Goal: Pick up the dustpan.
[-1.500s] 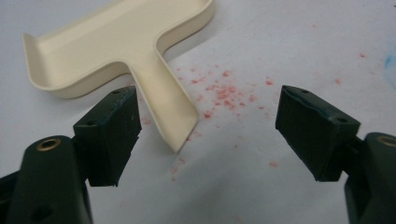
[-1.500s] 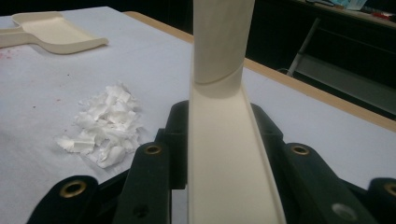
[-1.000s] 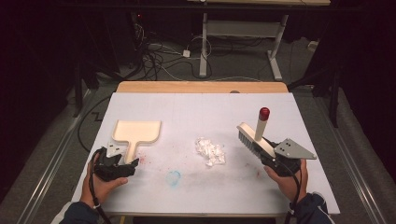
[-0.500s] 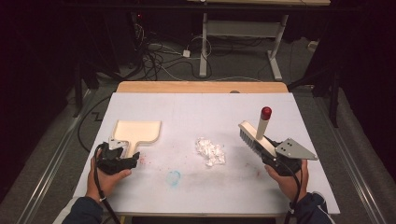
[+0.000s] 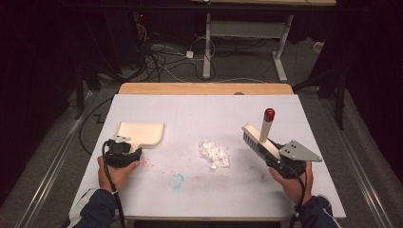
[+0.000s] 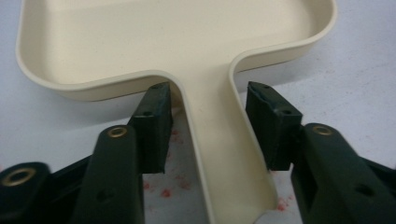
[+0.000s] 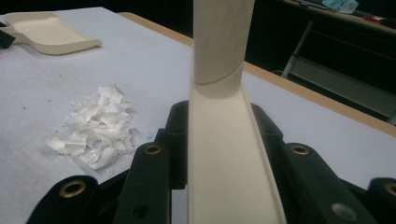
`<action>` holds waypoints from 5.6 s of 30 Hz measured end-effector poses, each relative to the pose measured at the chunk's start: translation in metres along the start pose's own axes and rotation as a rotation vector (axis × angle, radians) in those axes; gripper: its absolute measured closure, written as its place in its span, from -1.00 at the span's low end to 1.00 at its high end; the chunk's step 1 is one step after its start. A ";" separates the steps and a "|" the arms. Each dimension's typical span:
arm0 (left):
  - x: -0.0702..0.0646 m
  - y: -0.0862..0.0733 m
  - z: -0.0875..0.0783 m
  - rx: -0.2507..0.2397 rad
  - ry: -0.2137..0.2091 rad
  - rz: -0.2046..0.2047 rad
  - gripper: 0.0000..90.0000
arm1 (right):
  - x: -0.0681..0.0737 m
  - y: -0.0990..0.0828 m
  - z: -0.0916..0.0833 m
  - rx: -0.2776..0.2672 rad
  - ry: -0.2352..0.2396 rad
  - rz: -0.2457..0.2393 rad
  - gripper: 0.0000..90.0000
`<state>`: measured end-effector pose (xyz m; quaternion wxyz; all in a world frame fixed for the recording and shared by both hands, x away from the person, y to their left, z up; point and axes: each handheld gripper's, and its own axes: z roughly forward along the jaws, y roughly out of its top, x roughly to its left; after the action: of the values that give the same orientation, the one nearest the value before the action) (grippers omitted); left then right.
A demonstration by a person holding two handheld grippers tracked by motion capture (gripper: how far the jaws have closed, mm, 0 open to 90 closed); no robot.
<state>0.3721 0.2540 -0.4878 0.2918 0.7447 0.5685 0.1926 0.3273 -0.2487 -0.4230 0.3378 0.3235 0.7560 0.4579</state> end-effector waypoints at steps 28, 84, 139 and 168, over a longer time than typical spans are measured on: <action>-0.014 0.013 -0.018 0.071 -0.039 0.181 0.42 | -0.003 -0.002 0.003 0.017 0.007 0.008 0.50; -0.080 -0.010 -0.065 0.167 -0.290 0.541 0.42 | 0.018 0.014 0.084 0.182 0.130 0.167 0.51; -0.111 0.007 -0.047 0.174 -0.345 0.560 0.41 | 0.080 0.017 0.103 0.074 0.117 0.129 0.51; -0.121 0.010 -0.039 0.172 -0.360 0.549 0.41 | 0.133 0.033 0.102 0.040 0.250 0.081 0.51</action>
<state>0.3215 0.1442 -0.4466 0.2608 0.9139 0.3004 0.0807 0.3410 -0.0820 -0.4569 0.2159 0.3009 0.7875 0.4927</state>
